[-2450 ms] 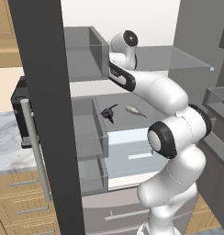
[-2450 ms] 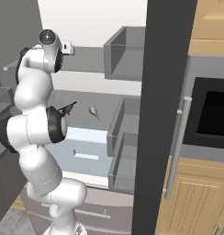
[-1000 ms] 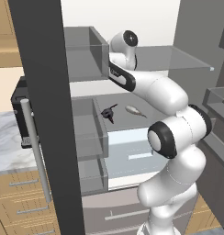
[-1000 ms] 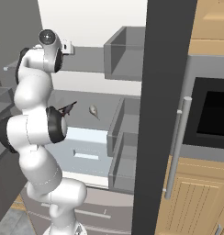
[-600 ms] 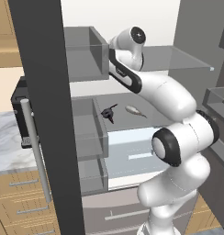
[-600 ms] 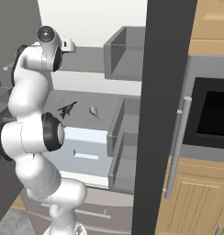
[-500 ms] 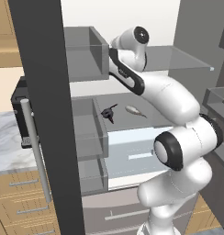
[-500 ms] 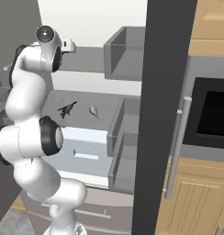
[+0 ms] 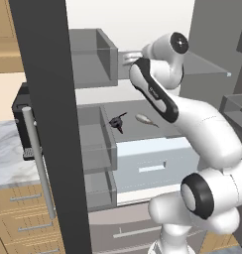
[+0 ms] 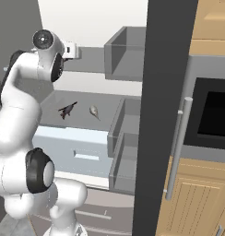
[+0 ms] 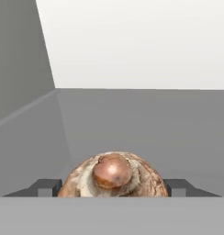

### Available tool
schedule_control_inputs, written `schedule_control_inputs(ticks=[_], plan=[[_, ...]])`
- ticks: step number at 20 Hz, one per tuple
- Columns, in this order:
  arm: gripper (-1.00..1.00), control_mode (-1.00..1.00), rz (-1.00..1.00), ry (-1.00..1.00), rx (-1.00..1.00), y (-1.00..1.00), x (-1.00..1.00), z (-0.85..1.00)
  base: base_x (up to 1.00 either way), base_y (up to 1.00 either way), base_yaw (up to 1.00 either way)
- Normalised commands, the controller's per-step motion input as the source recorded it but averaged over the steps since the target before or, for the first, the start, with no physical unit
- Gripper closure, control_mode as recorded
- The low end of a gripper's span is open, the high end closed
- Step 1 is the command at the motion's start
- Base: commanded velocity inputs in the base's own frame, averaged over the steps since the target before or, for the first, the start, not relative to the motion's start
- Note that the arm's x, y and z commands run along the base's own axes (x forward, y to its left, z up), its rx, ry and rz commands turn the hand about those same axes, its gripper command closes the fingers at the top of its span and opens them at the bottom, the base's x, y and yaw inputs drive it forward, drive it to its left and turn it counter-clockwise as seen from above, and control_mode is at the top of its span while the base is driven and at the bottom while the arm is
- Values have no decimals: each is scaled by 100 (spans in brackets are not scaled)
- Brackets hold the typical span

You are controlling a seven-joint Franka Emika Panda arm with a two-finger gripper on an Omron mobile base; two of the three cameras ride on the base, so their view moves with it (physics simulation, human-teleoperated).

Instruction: Gather the mushroom and bell pepper from the fridge and place them on a tray on the dining counter. Then gather the fishs from the fridge and place them on the other tray.

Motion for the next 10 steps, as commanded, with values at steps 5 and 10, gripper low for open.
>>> schedule_control_inputs(ticks=[5, 10], plan=[[100, -100, -5, 2, 0, -40, -100, 1, 0, 0, 0], [100, -100, -5, 6, 0, -22, -100, 0, 0, 0, 0]])
